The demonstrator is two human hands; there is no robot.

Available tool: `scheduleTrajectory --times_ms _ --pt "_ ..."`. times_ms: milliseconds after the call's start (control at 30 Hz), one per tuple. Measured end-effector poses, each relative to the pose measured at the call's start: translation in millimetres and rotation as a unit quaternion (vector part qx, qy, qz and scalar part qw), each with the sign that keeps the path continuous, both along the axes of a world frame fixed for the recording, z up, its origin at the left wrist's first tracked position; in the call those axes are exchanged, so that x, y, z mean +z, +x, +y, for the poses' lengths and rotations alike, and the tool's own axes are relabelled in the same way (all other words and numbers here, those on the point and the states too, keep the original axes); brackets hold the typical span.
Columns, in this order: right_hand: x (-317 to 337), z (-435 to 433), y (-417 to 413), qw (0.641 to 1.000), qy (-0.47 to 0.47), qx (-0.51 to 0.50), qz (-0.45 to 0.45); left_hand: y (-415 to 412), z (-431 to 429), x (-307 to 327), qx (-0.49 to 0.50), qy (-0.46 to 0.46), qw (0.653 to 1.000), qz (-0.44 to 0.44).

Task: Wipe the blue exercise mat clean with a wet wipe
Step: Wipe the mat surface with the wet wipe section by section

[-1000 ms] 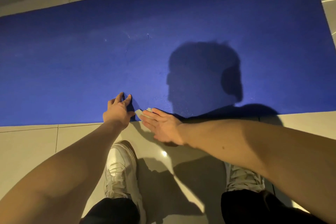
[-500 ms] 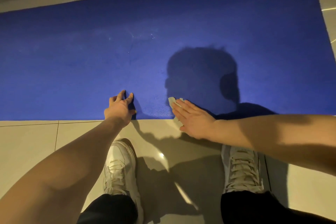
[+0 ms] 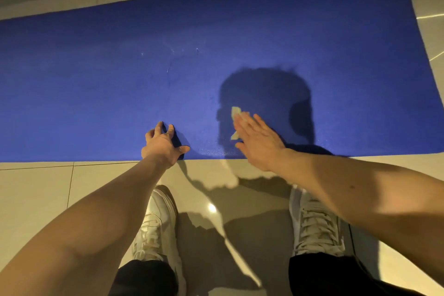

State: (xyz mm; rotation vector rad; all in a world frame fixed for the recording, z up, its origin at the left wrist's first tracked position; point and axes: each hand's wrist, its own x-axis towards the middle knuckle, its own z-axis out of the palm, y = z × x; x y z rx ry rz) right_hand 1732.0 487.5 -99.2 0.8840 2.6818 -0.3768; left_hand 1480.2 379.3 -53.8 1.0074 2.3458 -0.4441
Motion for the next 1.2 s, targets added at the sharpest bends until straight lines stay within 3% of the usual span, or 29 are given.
scheduleTrajectory --times_ms 233,533,633,733,1000,1200 --pt "-3 -2 6 0.986 0.000 -0.163 -0.021 0 0 -3 0.001 -0.003 1.000 0.006" --pt "-4 -37 -54 0.998 0.025 0.057 0.003 -5 6 -12 0.022 0.011 0.999 -0.031" --pt "-7 -17 -37 0.994 0.104 0.007 -0.015 -7 16 -13 0.050 0.080 0.995 -0.028" --pt "-13 10 -10 0.991 0.121 -0.052 -0.028 -2 23 -17 0.041 0.119 0.991 -0.039" --pt "-15 5 -23 0.990 0.052 -0.131 -0.006 6 28 -15 0.008 0.030 0.999 -0.015" --pt "-26 -32 -68 0.995 0.014 0.070 0.064 6 28 -15 0.004 0.024 1.000 -0.011"
